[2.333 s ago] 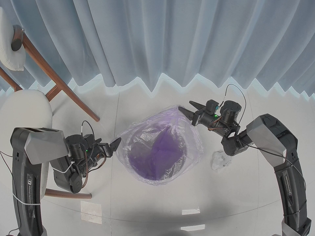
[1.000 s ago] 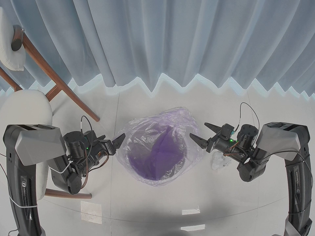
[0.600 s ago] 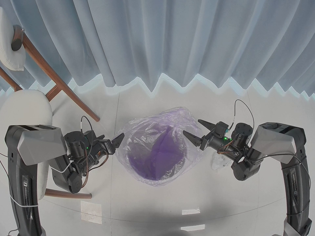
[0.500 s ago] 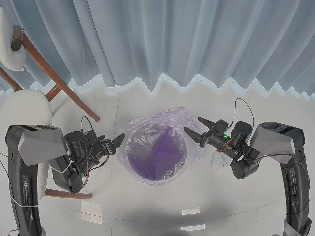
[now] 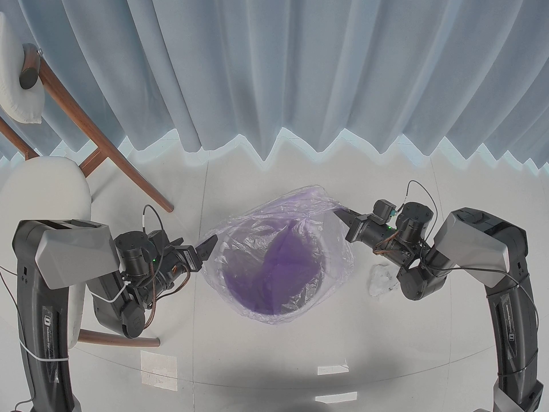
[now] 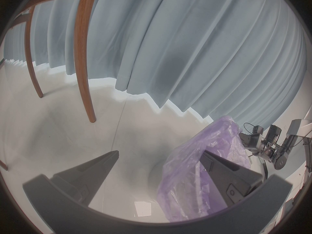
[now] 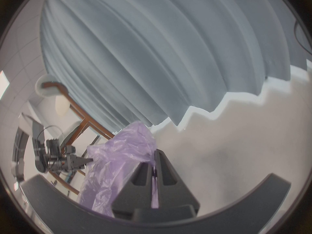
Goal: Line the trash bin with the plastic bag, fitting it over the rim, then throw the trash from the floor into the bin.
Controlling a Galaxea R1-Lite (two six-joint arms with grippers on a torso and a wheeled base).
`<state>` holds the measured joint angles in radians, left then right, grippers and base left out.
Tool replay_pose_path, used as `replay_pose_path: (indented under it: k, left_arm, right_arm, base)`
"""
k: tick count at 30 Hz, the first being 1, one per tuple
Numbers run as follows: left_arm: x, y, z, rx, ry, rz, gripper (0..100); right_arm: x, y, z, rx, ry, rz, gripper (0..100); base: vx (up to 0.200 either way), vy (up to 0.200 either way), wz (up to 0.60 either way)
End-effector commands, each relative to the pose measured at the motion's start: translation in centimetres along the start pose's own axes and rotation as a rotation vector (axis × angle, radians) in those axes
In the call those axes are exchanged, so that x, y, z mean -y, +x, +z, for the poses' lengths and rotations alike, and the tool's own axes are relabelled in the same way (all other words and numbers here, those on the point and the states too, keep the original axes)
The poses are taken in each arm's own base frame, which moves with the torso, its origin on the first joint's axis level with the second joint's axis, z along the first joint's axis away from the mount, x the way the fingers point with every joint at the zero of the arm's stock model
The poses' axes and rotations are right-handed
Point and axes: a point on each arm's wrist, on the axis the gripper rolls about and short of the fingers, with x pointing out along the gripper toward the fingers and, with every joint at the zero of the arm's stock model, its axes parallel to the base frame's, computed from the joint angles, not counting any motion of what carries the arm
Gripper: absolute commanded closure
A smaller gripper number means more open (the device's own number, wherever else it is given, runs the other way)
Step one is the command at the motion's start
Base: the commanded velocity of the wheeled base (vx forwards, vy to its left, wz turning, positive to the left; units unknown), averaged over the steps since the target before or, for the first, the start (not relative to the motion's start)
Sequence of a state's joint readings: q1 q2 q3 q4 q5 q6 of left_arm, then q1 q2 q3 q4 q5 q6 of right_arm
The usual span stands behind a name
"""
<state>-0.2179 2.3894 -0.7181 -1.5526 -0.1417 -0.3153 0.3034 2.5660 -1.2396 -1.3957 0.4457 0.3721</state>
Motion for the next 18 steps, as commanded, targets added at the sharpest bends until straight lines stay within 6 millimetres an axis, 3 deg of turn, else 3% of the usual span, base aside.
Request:
replay_pose_path:
  k: [1,9,18]
  left_arm:
    - [-0.7,0.8,-1.0,-0.008,-0.002,0.013,0]
    - [-1.3,1.0,-0.7,0.009,-0.002,0.028,0]
    - [-1.7,2.3,-1.6,0.025,-0.006,0.044,0]
  right_arm:
    - [0.9,1.4,-0.4,-0.008,0.051,-0.04,100]
    - [1.9,4.6,1.0,0.015,0.097,-0.138,100]
    - [1.8,5.2,0.4,0.013,0.113,-0.171,100]
  base:
    - [0.0,0.0,0.0]
    - [0.0,0.0,0.0]
    - [0.0,0.0,0.0]
